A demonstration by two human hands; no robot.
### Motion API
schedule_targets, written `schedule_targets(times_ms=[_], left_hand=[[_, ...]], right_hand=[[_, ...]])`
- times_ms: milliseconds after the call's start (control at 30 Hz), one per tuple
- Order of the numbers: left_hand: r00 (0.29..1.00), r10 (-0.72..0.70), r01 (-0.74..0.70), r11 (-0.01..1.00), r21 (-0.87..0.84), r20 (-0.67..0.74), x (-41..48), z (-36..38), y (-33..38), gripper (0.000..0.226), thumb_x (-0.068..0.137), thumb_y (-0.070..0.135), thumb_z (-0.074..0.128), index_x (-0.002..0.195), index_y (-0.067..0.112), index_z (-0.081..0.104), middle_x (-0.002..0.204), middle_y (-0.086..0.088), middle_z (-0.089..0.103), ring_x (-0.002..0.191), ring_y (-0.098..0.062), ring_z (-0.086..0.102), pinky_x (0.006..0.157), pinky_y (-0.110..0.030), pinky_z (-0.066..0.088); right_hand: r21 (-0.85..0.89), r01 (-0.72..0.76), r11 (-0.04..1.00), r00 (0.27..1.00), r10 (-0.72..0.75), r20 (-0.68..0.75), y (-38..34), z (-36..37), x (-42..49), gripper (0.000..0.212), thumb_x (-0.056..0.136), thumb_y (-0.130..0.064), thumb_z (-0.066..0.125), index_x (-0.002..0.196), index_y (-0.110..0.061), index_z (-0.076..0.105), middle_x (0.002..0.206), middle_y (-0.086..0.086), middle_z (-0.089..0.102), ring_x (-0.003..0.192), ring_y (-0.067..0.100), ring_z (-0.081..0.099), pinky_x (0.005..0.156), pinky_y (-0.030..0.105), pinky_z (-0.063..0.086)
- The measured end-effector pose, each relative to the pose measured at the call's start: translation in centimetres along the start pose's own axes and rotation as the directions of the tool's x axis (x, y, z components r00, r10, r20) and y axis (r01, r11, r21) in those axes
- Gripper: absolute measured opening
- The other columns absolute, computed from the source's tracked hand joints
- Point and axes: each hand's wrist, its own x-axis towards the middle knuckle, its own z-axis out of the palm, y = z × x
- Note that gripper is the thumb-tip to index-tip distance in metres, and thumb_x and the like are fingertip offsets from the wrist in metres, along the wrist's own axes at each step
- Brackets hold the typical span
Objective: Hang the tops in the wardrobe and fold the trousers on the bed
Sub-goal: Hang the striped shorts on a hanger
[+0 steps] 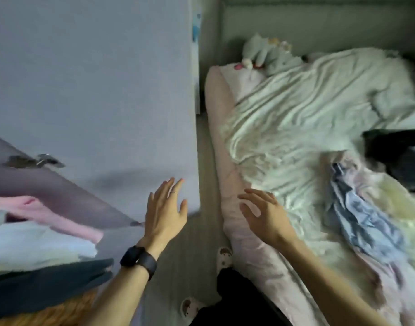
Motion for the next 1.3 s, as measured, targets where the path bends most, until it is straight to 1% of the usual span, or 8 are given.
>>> schedule_targets(times_ms=[133, 233, 367, 667, 867, 1033, 1167, 1300], left_hand=[[0.936, 0.294, -0.286, 0.956, -0.067, 0.196, 3.9, 5.2, 10.2, 0.057, 0.100, 0.030, 0.055, 0.154, 0.029, 0.036, 0.163, 0.005, 0.029, 0.147, -0.019, 0.030, 0.121, -0.046, 0.023], [0.845, 0.432, -0.411, 0.902, -0.134, 0.316, 5.6, 9.2, 17.0, 0.057, 0.101, 0.032, 0.053, 0.155, 0.030, 0.034, 0.165, 0.009, 0.023, 0.149, -0.016, 0.025, 0.121, -0.041, 0.023], [0.716, 0.561, -0.537, 0.823, -0.184, 0.415, 7.8, 14.9, 25.4, 0.058, 0.100, 0.030, 0.052, 0.155, 0.030, 0.034, 0.165, 0.007, 0.023, 0.151, -0.016, 0.020, 0.121, -0.045, 0.022], [0.592, 0.520, -0.650, 0.759, -0.016, 0.615, 13.2, 24.4, 35.7, 0.059, 0.105, 0.037, 0.041, 0.159, 0.029, 0.021, 0.168, 0.008, 0.011, 0.154, -0.011, 0.005, 0.125, -0.044, 0.011], [0.591, 0.447, -0.679, 0.725, 0.116, 0.672, 19.0, 32.8, 37.1, 0.062, 0.103, 0.042, 0.042, 0.159, 0.033, 0.018, 0.169, 0.005, 0.000, 0.155, -0.016, -0.001, 0.124, -0.042, 0.002], [0.572, 0.408, -0.725, 0.658, 0.205, 0.712, 24.4, 41.5, 36.4, 0.067, 0.102, 0.047, 0.041, 0.160, 0.037, 0.009, 0.169, 0.003, -0.007, 0.155, -0.021, -0.009, 0.125, -0.049, 0.001], [0.560, 0.370, -0.744, 0.618, 0.253, 0.741, 26.1, 46.7, 34.4, 0.073, 0.100, 0.051, 0.043, 0.158, 0.043, 0.000, 0.167, 0.005, -0.017, 0.154, -0.023, -0.018, 0.123, -0.057, 0.000], [0.538, 0.336, -0.760, 0.590, 0.272, 0.773, 26.0, 48.3, 33.0, 0.081, 0.099, 0.054, 0.044, 0.157, 0.043, -0.011, 0.165, 0.007, -0.025, 0.152, -0.022, -0.023, 0.120, -0.061, -0.003]], right_hand=[[-0.015, -0.343, 0.939, 0.928, 0.336, -0.159, 6.6, -5.4, -5.9, 0.021, 0.093, -0.029, 0.070, 0.114, -0.031, 0.075, 0.128, -0.005, 0.067, 0.120, 0.023, 0.059, 0.100, 0.029, 0.042], [0.013, -0.507, 0.862, 0.829, 0.492, -0.266, 10.6, -8.1, -9.5, 0.021, 0.093, -0.027, 0.072, 0.113, -0.028, 0.075, 0.127, -0.004, 0.068, 0.119, 0.023, 0.059, 0.103, 0.032, 0.042], [0.059, -0.634, 0.771, 0.710, 0.611, -0.349, 16.1, -11.4, -12.0, 0.021, 0.093, -0.029, 0.070, 0.113, -0.030, 0.074, 0.124, -0.006, 0.069, 0.117, 0.025, 0.061, 0.099, 0.033, 0.044], [0.162, -0.741, 0.652, 0.595, 0.748, -0.294, 28.5, -16.2, -10.4, 0.029, 0.093, -0.025, 0.069, 0.122, -0.025, 0.068, 0.125, 0.000, 0.068, 0.114, 0.030, 0.060, 0.092, 0.035, 0.045], [0.238, -0.832, 0.501, 0.471, 0.865, -0.175, 39.0, -15.6, -6.3, 0.043, 0.094, -0.033, 0.065, 0.133, -0.016, 0.057, 0.132, 0.006, 0.064, 0.120, 0.027, 0.059, 0.092, 0.032, 0.043], [0.056, -0.917, 0.395, 0.391, 0.917, -0.073, 48.3, -12.0, -3.4, 0.057, 0.095, -0.037, 0.061, 0.145, -0.014, 0.044, 0.145, 0.015, 0.049, 0.128, 0.038, 0.047, 0.100, 0.039, 0.039], [-0.079, -0.943, 0.323, 0.325, 0.945, -0.021, 53.4, -7.8, -3.7, 0.066, 0.093, -0.038, 0.058, 0.153, -0.026, 0.030, 0.155, 0.007, 0.034, 0.133, 0.038, 0.038, 0.106, 0.045, 0.039], [-0.052, -0.951, 0.305, 0.308, 0.950, -0.047, 54.4, -5.6, -4.4, 0.055, 0.094, -0.018, 0.053, 0.147, -0.026, 0.043, 0.140, 0.011, 0.049, 0.127, 0.039, 0.046, 0.094, 0.047, 0.046]])
